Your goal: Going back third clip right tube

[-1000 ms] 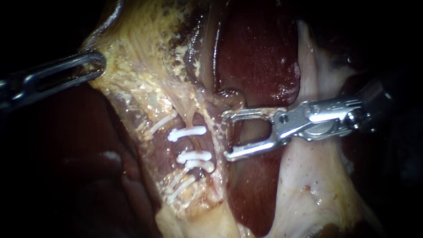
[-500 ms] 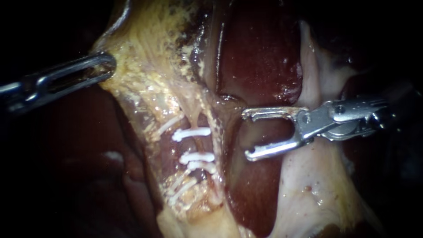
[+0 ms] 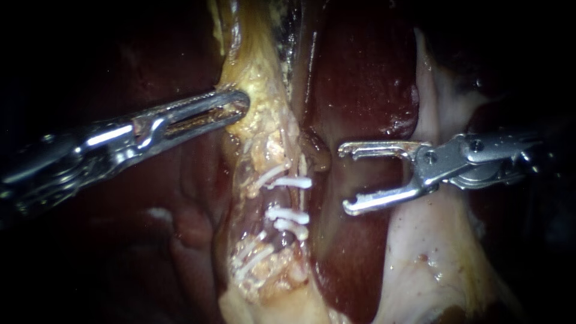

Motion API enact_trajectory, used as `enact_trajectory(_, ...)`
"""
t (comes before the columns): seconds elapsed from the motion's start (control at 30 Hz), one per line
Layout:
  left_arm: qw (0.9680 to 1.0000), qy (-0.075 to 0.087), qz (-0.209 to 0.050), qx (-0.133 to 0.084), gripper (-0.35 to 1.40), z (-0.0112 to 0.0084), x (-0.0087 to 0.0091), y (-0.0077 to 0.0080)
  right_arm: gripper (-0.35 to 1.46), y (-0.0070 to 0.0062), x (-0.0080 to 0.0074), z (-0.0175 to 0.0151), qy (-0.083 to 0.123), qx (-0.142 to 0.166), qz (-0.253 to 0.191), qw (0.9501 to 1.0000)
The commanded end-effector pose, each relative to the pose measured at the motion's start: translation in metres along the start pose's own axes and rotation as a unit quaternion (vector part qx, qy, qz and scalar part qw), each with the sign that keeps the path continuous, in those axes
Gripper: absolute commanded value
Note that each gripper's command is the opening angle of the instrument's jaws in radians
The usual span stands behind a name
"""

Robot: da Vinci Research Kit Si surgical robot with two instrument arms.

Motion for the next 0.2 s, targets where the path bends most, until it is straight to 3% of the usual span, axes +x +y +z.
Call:
enact_trajectory(0.03, 1.0000, 0.001, -0.001, 0.002, -0.35, -0.0002, -0.0002, 0.0000, 0.60, 0.0000, 0.0000, 0.0000, 0.000, 0.000, 0.000, 1.0000)
enact_trajectory(0.2, 1.0000, 0.000, -0.001, 0.000, -0.35, -0.0004, -0.0005, 0.0001, 0.60, 0.0000, 0.0000, 0.0000, 0.000, 0.000, 0.000, 1.0000)
